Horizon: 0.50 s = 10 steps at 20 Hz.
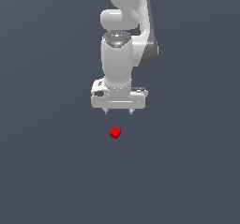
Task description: Pick up the red cube and move it to a goal position.
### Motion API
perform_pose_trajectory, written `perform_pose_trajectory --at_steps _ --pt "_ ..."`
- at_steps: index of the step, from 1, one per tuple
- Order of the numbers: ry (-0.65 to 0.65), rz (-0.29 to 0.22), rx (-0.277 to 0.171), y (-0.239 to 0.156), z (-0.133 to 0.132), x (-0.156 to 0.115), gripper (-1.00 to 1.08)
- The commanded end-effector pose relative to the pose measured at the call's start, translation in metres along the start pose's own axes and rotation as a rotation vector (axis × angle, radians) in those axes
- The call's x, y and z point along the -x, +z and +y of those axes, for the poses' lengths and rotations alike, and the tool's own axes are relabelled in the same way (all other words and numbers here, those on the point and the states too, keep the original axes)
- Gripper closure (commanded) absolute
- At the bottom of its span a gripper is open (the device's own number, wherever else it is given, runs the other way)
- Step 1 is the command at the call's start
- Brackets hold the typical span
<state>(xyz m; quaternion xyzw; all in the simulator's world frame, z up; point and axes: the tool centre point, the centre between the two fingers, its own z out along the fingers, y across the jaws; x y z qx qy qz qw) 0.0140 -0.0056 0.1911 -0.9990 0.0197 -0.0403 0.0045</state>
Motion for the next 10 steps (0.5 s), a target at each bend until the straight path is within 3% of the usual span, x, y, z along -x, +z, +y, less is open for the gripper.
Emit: perform_pose_trajectory --at_steps 1,10 --pt "0.000 0.000 0.000 0.000 0.000 0.000 -0.92" --pt "0.058 -0.008 0.004 0.020 0.002 -0.001 -0.92"
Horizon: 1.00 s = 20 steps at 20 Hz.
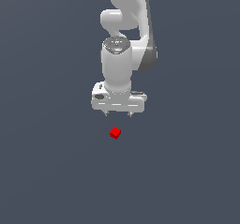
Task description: Pick up the red cube and move it to a goal position.
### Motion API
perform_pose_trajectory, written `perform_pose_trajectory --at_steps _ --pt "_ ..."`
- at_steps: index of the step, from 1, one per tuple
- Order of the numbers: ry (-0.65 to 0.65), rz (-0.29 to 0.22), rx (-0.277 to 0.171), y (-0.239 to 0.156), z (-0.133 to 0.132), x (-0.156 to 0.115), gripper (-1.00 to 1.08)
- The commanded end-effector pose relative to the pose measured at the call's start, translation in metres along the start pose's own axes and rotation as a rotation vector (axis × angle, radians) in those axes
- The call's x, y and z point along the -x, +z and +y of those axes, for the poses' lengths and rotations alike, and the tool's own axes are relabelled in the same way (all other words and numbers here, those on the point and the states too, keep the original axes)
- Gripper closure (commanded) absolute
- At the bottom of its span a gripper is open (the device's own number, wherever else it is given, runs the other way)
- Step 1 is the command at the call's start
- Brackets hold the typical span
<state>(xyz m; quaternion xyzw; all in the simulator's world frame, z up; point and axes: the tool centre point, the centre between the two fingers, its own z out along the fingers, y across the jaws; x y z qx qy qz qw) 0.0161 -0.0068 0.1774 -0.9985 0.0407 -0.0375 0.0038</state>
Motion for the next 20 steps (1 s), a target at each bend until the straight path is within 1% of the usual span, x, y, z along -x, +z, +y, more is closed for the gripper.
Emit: perform_pose_trajectory --at_steps 1,6,14,20 --pt "0.029 -0.005 0.002 0.011 0.001 0.000 -0.92" --pt "0.123 -0.019 0.009 0.042 0.004 -0.002 -0.92" --pt "0.322 -0.048 0.023 0.110 0.012 -0.003 -0.92" --pt "0.422 -0.064 0.028 0.144 0.016 -0.002 -0.92"
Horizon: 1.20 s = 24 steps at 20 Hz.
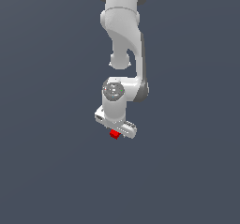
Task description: Pick up the red cube and move it to a goal position.
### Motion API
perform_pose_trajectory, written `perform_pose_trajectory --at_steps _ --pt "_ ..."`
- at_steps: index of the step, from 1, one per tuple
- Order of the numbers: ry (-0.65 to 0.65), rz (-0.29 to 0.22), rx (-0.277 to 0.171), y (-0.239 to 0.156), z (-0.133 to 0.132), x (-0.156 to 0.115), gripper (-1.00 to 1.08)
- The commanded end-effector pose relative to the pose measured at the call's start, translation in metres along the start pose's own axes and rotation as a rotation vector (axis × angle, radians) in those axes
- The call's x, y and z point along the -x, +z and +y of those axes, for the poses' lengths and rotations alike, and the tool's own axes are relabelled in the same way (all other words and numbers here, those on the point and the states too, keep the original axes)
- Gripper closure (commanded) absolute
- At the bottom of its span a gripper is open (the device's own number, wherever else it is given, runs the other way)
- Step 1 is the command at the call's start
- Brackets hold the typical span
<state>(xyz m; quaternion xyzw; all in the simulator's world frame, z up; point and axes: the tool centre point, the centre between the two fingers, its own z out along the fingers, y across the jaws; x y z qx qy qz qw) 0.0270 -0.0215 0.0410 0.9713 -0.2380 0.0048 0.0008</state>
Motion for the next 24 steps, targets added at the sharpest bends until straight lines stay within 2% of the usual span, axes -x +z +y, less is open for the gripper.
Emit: perform_pose_trajectory --at_steps 1,9,10,24 --pt "0.035 -0.004 0.001 0.011 0.001 -0.001 -0.92" --pt "0.066 -0.010 0.001 0.021 0.001 -0.002 -0.92" --pt "0.066 -0.010 0.001 0.021 0.001 -0.002 1.08" --pt "0.066 -0.010 0.001 0.019 -0.006 -0.001 1.08"
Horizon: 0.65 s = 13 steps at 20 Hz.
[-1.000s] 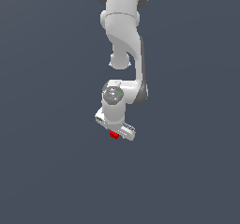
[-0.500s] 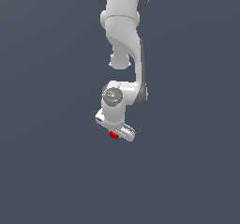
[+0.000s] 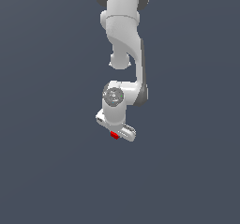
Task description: Pick up the red cube and move it to a goal position.
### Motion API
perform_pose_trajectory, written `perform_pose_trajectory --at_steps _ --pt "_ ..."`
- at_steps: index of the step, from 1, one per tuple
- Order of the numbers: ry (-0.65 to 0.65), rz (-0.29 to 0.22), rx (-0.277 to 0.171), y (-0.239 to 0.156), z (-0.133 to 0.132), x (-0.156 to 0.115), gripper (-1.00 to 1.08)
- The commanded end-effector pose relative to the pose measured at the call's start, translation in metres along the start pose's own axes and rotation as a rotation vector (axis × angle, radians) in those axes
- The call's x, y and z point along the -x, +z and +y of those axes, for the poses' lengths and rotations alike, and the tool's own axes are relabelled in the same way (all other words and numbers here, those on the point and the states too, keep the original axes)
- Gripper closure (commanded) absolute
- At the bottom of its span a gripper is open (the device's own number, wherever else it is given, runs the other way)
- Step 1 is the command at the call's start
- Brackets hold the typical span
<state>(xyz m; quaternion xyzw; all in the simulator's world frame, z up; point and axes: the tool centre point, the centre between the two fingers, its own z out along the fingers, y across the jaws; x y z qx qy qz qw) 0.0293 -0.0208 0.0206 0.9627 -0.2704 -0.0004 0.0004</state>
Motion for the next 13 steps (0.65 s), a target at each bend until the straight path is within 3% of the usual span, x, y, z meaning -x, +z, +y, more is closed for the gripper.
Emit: perform_pose_trajectory --at_steps 1,8,13 --pt "-0.001 0.001 -0.001 -0.002 -0.008 0.002 1.08" --pt "-0.001 0.001 -0.001 -0.013 -0.049 0.014 1.08" --pt "-0.001 0.001 -0.001 -0.015 -0.059 0.016 1.08"
